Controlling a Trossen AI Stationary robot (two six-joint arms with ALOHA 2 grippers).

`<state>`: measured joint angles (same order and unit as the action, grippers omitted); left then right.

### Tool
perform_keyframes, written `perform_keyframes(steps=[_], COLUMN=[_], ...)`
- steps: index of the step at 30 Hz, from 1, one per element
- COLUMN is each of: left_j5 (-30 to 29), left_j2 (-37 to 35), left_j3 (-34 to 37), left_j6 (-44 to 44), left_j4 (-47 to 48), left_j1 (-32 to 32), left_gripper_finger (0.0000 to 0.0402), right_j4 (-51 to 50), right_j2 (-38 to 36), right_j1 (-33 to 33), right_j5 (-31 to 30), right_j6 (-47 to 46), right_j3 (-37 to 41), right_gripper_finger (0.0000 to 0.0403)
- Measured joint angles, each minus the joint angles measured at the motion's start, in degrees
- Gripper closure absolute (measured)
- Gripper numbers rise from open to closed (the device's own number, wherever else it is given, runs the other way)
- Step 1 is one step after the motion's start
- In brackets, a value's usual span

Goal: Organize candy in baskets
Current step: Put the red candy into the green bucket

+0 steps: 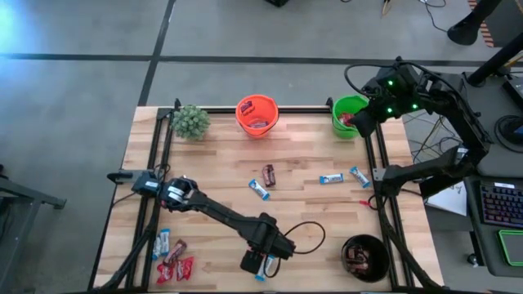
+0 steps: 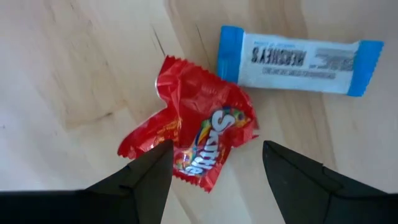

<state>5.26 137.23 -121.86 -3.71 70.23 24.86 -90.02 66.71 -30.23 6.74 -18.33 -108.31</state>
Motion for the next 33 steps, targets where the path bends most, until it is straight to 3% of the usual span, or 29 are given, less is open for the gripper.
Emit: perform_keyframes(steps=[17,22,30,33], left_j5=[-0.65,-0.73,-0.27,-2.0], left_j2=[-0.46,-0.31,0.2,0.33], left_j3=[7.79,7.23,3.67,1.49], left_j6=[-2.83,-3.03,-2.98,-2.6], left_j4=[-6.78,-5.59,-2.4,0.02], left_j1=[-0.07,-0.15,-0.18,-0.17], left_gripper_finger=[0.0182,0.0239,0.0383,0.039], right_j4=[0.0,0.0,0.0,0.0], right_j2=[0.08,0.08,0.08,0.08], right_j1=[0.0,0.01,-0.01,0.01], right_j5=[1.37,1.34,1.3,1.25], right_j6=[-1.12,-0.59,-0.58,-0.58], right_j3=[0.0,0.0,0.0,0.0], right_gripper_finger=[0.0236,0.0236,0.0236,0.0236])
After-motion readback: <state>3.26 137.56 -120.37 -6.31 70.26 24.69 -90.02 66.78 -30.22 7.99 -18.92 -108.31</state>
